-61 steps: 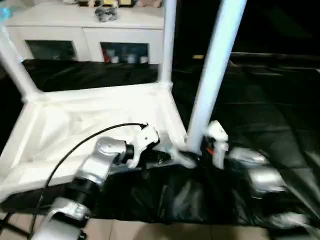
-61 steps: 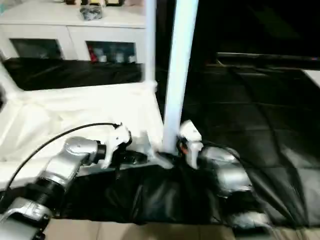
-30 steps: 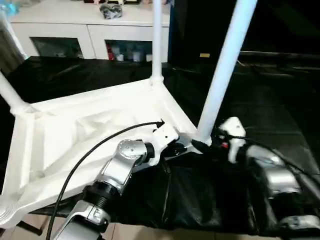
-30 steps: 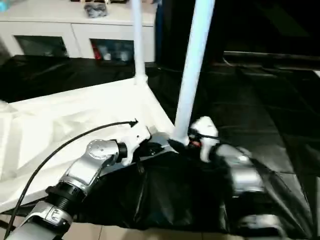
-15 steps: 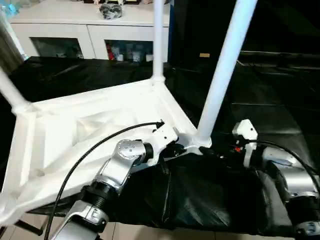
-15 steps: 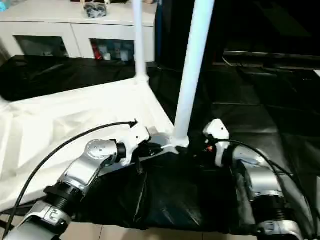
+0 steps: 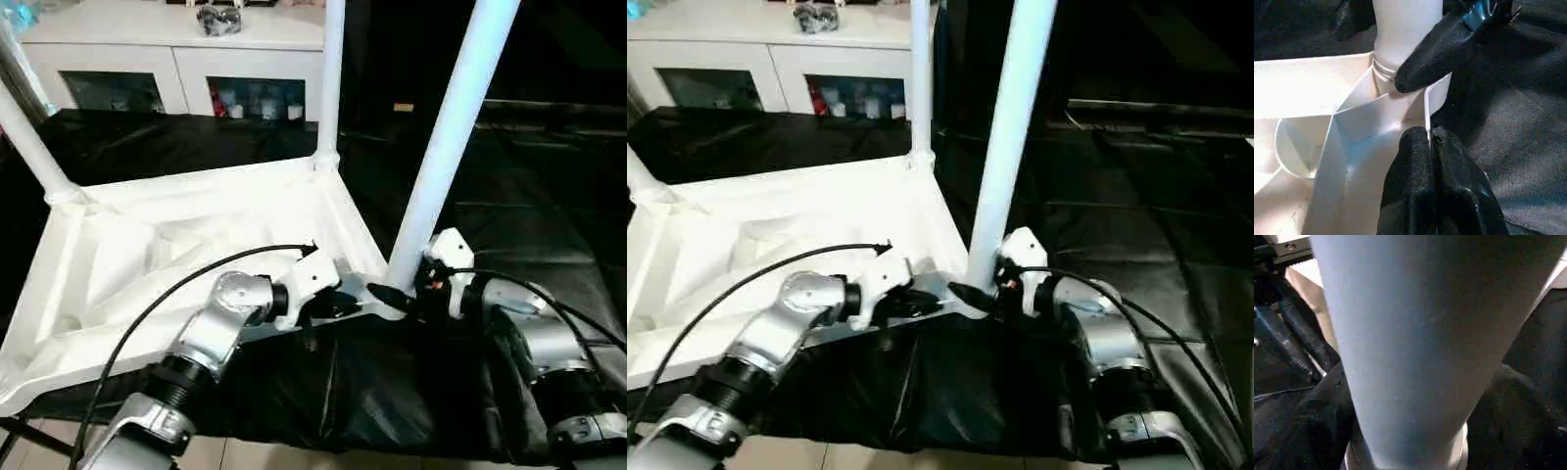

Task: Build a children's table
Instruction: Rotate leg to tighten

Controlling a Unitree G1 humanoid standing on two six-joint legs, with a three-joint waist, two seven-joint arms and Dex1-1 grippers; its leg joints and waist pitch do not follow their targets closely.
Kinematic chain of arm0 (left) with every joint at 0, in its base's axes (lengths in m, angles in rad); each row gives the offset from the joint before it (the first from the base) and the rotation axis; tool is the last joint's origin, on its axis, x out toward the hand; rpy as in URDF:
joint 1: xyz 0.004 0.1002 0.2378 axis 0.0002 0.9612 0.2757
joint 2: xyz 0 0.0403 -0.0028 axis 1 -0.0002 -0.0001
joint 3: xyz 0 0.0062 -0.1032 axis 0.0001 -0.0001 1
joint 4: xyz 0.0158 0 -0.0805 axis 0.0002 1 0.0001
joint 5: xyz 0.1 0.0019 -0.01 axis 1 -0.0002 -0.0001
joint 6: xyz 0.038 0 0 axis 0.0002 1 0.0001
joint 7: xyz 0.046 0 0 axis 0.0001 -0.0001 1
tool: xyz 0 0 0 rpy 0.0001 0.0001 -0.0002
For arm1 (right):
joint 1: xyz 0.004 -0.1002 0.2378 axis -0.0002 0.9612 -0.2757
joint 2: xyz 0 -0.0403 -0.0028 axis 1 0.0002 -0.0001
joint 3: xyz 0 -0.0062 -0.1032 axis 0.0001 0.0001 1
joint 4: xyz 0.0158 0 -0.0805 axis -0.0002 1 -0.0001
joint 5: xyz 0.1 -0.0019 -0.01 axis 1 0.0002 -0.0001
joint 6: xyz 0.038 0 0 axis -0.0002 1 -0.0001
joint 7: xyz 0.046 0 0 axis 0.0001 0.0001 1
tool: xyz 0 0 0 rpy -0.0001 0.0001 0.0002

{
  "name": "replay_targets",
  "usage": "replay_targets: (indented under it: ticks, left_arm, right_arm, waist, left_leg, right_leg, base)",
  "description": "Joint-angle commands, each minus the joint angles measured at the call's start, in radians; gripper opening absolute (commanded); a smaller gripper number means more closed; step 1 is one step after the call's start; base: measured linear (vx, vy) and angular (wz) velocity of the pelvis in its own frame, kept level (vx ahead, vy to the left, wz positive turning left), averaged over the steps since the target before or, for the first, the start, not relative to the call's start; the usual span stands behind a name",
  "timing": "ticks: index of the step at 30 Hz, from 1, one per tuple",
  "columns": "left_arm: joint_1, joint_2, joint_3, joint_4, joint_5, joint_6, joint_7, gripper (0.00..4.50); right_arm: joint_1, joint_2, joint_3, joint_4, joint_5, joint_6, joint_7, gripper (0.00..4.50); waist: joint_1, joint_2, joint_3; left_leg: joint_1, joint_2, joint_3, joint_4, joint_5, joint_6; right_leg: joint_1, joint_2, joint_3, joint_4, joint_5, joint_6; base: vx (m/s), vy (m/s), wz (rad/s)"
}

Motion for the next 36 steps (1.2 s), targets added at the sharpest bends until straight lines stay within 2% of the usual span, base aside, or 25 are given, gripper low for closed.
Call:
replay_targets:
  ticks: [1, 9, 14, 16, 17, 18, 19, 20, 24, 25, 27, 28, 30, 32, 36]
  left_arm:
    - [-0.001, 0.019, -0.016, -0.018, -0.003, -0.007, -0.05, 0.0]
    - [-0.02, 0.06, -0.017, 0.003, -0.012, -0.007, -0.083, 0.0]
    - [-0.033, 0.041, 0.001, 0.03, -0.014, 0.004, -0.028, 0.0]
    - [-0.057, -0.004, 0.023, 0.077, 0.004, 0.008, 0.084, 0.0]
    - [-0.065, -0.02, 0.027, 0.09, 0.01, 0.009, 0.116, 0.0]
    - [-0.074, -0.038, 0.029, 0.106, 0.016, 0.012, 0.153, 0.0]
    - [-0.082, -0.057, 0.032, 0.118, 0.021, 0.018, 0.19, 0.0]
    - [-0.083, -0.059, 0.032, 0.119, 0.022, 0.018, 0.194, 0.0]
    - [-0.111, -0.152, 0.034, 0.147, 0.037, 0.044, 0.323, 0.0]
    - [-0.112, -0.16, 0.035, 0.147, 0.037, 0.046, 0.333, 0.0]
    - [-0.115, -0.169, 0.036, 0.155, 0.037, 0.044, 0.345, 0.0]
    - [-0.116, -0.174, 0.032, 0.156, 0.037, 0.038, 0.341, 0.0]
    - [-0.105, -0.166, 0.016, 0.141, 0.033, 0.017, 0.294, 0.0]
    - [-0.099, -0.159, 0.011, 0.132, 0.03, 0.011, 0.274, 0.0]
    - [-0.049, -0.094, -0.004, 0.066, -0.004, -0.019, 0.134, 0.0]
  right_arm:
    - [-0.02, -0.007, 0.005, 0.014, -0.009, 0.001, 0.011, 3.72]
    - [-0.035, 0.004, 0.023, 0.052, -0.002, -0.01, 0.039, 3.06]
    - [-0.024, 0.034, 0.013, 0.055, 0.016, 0.016, 0.021, 2.73]
    - [-0.007, 0.088, 0.006, 0.072, -0.01, 0.022, -0.109, 2.7]
    - [-0.001, 0.111, 0.003, 0.077, -0.019, 0.029, -0.162, 2.7]
    - [0.006, 0.139, 0.001, 0.086, -0.029, 0.033, -0.226, 2.68]
    - [0.009, 0.168, -0.004, 0.095, -0.037, 0.041, -0.292, 2.65]
    - [0.01, 0.172, -0.005, 0.096, -0.037, 0.042, -0.299, 2.65]
    - [-0.027, 0.337, -0.065, 0.171, -0.037, 0.091, -0.626, 2.65]
    - [-0.035, 0.355, -0.071, 0.177, -0.031, 0.098, -0.645, 2.65]
    - [-0.04, 0.37, -0.075, 0.18, -0.031, 0.102, -0.662, 2.65]
    - [-0.046, 0.388, -0.072, 0.172, -0.029, 0.093, -0.657, 2.65]
    - [-0.044, 0.395, -0.042, 0.14, -0.034, 0.055, -0.596, 2.65]
    - [-0.041, 0.391, -0.032, 0.129, -0.034, 0.045, -0.57, 3.1]
    - [-0.024, 0.306, -0.017, 0.082, -0.029, 0.04, -0.436, 3.41]
  waist:
    - [0.0, -0.019, -0.063]
    - [-0.002, -0.015, -0.061]
    - [-0.003, -0.012, -0.062]
    - [-0.003, -0.012, -0.059]
    - [-0.004, -0.014, -0.059]
    - [-0.004, -0.012, -0.058]
    - [-0.005, -0.013, -0.058]
    - [-0.005, -0.013, -0.058]
    - [-0.01, -0.005, -0.057]
    - [-0.013, -0.007, -0.058]
    - [-0.013, -0.006, -0.059]
    - [-0.014, -0.004, -0.06]
    - [-0.013, -0.006, -0.061]
    - [-0.012, -0.008, -0.063]
    - [-0.015, -0.012, -0.065]
  left_leg:
    - [-0.013, -0.009, 0.021, -0.059, -0.178, 0.112]
    - [-0.01, -0.008, 0.02, -0.061, -0.205, 0.096]
    - [-0.009, -0.009, 0.021, -0.06, -0.205, 0.092]
    - [-0.008, -0.01, 0.021, -0.062, -0.216, 0.084]
    - [-0.006, -0.011, 0.02, -0.063, -0.222, 0.072]
    - [-0.006, -0.012, 0.02, -0.064, -0.228, 0.06]
    - [-0.007, -0.013, 0.018, -0.066, -0.238, 0.052]
    - [-0.007, -0.013, 0.018, -0.066, -0.238, 0.048]
    - [-0.005, -0.014, 0.016, -0.071, -0.259, 0.027]
    - [-0.004, -0.015, 0.014, -0.072, -0.273, 0.022]
    - [-0.002, -0.015, 0.016, -0.07, -0.288, 0.029]
    - [-0.005, -0.015, 0.015, -0.07, -0.284, 0.033]
    - [-0.006, -0.014, 0.016, -0.069, -0.273, 0.039]
    - [-0.009, -0.015, 0.017, -0.068, -0.261, 0.048]
    - [-0.016, -0.015, 0.017, -0.066, -0.216, 0.076]
  right_leg:
    - [0.063, -0.011, 0.02, -0.052, -0.237, -0.236]
    - [0.062, -0.011, 0.021, -0.055, -0.273, -0.232]
    - [0.063, -0.01, 0.021, -0.053, -0.252, -0.24]
    - [0.061, -0.01, 0.022, -0.057, -0.276, -0.234]
    - [0.06, -0.009, 0.021, -0.059, -0.302, -0.223]
    - [0.058, -0.011, 0.022, -0.062, -0.331, -0.209]
    - [0.06, -0.01, 0.021, -0.065, -0.358, -0.194]
    - [0.059, -0.011, 0.021, -0.066, -0.365, -0.187]
    - [0.053, -0.01, 0.022, -0.069, -0.373, -0.174]
    - [0.055, -0.009, 0.019, -0.069, -0.387, -0.17]
    - [0.051, -0.008, 0.02, -0.072, -0.377, -0.17]
    - [0.054, -0.008, 0.021, -0.07, -0.357, -0.173]
    - [0.055, -0.007, 0.021, -0.066, -0.32, -0.182]
    - [0.058, -0.009, 0.022, -0.064, -0.299, -0.189]
    - [0.067, -0.01, 0.021, -0.057, -0.248, -0.206]
  base:
    - [0.0, 0.0, 0.0]
    - [0.0, 0.0, 0.0]
    - [0.0, 0.0, 0.0]
    - [0.0, 0.0, 0.0]
    - [0.0, 0.0, 0.0]
    - [0.0, 0.0, 0.0]
    - [0.0, 0.0, 0.0]
    - [0.0, 0.0, 0.0]
    - [0.0, 0.0, 0.0]
    - [0.0, 0.0, 0.0]
    - [0.0, 0.0, 0.0]
    - [0.0, 0.0, 0.0]
    - [0.0, 0.0, 0.0]
    - [0.0, 0.0, 0.0]
    - [0.0, 0.0, 0.0]
